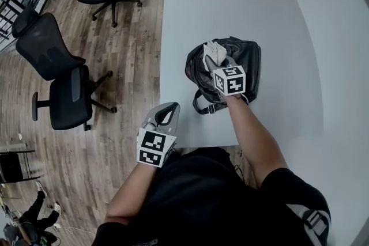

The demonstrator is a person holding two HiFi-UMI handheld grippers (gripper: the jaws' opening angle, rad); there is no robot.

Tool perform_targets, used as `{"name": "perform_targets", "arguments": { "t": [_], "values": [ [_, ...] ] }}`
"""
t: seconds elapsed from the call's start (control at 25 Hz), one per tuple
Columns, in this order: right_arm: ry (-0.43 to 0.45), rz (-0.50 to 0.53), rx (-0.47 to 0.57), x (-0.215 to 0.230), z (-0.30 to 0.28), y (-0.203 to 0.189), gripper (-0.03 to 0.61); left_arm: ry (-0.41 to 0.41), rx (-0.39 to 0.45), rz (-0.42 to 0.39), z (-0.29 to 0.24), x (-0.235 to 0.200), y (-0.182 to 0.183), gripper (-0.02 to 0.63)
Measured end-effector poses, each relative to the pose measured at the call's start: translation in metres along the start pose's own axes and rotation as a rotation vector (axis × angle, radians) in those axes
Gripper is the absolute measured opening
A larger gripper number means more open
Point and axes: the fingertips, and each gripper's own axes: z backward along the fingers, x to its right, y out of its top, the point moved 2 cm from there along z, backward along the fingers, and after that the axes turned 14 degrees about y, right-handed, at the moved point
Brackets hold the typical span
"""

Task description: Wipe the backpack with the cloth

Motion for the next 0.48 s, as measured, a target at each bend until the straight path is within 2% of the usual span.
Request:
{"name": "perform_targets", "arguments": {
  "t": [0.48],
  "values": [
    [-0.070,-0.007,0.046,0.022,0.053,0.013,0.107,-0.094,0.023,-0.017,-0.020,0.039,0.012,0.006]
  ]
}}
